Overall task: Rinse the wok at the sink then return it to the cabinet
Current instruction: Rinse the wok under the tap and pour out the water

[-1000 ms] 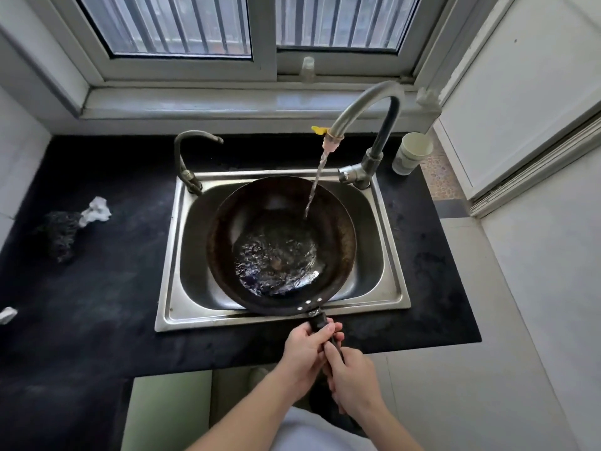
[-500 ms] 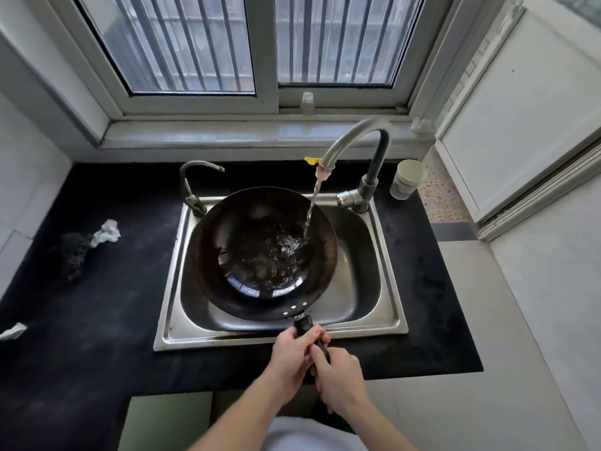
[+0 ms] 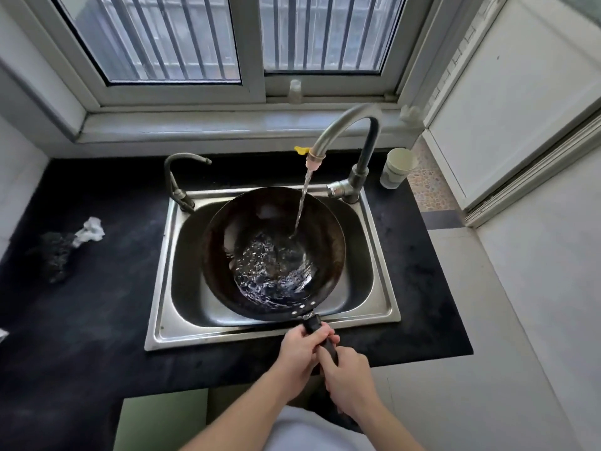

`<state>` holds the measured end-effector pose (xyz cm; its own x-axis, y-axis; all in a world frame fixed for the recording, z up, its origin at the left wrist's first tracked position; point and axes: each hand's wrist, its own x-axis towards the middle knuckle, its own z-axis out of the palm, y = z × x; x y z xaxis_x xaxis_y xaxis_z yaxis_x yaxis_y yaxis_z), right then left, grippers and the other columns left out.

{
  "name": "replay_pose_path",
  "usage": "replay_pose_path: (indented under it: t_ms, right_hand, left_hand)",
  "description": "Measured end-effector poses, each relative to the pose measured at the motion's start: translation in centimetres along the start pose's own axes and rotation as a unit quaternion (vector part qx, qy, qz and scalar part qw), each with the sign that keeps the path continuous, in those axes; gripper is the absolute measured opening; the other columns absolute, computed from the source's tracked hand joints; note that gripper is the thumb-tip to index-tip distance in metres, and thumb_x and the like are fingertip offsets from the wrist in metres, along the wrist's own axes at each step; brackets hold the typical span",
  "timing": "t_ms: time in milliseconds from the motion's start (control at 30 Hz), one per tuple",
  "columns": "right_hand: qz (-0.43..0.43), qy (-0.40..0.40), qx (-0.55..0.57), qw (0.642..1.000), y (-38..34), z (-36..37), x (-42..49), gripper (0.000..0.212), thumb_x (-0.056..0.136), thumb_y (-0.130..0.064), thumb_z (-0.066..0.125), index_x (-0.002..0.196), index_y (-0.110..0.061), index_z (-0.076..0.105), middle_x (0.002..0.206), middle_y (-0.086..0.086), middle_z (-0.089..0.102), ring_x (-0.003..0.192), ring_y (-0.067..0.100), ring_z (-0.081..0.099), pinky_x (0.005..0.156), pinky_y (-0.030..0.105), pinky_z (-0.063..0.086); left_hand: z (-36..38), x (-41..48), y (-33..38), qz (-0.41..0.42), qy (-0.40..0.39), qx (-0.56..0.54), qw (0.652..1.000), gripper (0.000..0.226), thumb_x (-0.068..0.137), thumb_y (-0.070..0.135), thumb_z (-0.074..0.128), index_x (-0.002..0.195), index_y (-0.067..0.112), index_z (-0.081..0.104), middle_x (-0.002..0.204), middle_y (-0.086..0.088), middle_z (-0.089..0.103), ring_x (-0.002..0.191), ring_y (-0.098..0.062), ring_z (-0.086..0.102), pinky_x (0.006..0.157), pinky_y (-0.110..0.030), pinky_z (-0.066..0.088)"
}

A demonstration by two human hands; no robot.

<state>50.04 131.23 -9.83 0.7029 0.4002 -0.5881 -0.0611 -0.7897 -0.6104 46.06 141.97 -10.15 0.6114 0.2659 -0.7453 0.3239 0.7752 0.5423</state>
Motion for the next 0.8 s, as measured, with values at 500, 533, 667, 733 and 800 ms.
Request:
replay_pose_path:
  t_ms: [500,533,667,733,800]
  right_hand:
    - [-0.031,-0.048,0.000,0.998,-3.0,1.3,0.4,0.034,0.093,-0.039,0.056,0.066,-0.019,0.058,0.058,0.000,0.061,0.047,0.014,0.056,0.050,0.035,0.048]
    - [-0.028,-0.051,-0.002,0.998,-2.9,1.5,0.2,0.034,0.093,-0.039,0.056,0.066,-0.018,0.058,0.057,0.000,0.061,0.045,0.014,0.055,0.047,0.034,0.048]
    - [-0.024,-0.056,0.000,0.998,-2.2,1.8,-0.2,0.037,0.093,-0.038,0.056,0.060,-0.020,0.056,0.051,-0.002,0.058,0.040,0.011,0.052,0.045,0.034,0.046]
    - [-0.027,-0.062,0.002,0.998,-2.1,1.6,0.0,0.038,0.093,-0.037,0.056,0.059,-0.019,0.057,0.049,-0.002,0.057,0.038,0.009,0.050,0.046,0.035,0.046]
    - [-0.032,-0.071,0.014,0.997,-2.3,1.2,0.5,0.038,0.093,-0.036,0.057,0.060,-0.017,0.058,0.048,-0.002,0.056,0.035,0.008,0.048,0.042,0.032,0.044]
  left_hand:
    - [-2.6,-0.4,1.6,0.043,0.050,-0.012,0.998,0.004,0.093,0.002,0.062,0.094,0.000,0.065,0.076,-0.012,0.072,0.073,-0.023,0.068,0.072,-0.035,0.054]
    - [-2.8,-0.4,1.3,0.039,0.056,-0.012,0.998,0.004,0.092,0.002,0.062,0.094,0.000,0.066,0.075,-0.012,0.072,0.073,-0.024,0.068,0.073,-0.037,0.053]
    - [-2.7,-0.4,0.4,0.024,0.073,-0.011,0.997,0.005,0.090,-0.001,0.064,0.095,-0.002,0.064,0.070,-0.010,0.073,0.074,-0.023,0.070,0.069,-0.033,0.059]
    - [-2.3,-0.5,0.6,0.025,0.073,-0.005,0.997,0.005,0.090,0.001,0.065,0.095,-0.001,0.063,0.069,-0.009,0.074,0.069,-0.021,0.070,0.065,-0.033,0.056]
    - [-2.0,-0.5,1.1,0.034,0.074,0.004,0.997,0.004,0.091,0.003,0.064,0.094,0.000,0.063,0.071,-0.010,0.074,0.065,-0.021,0.069,0.062,-0.033,0.051]
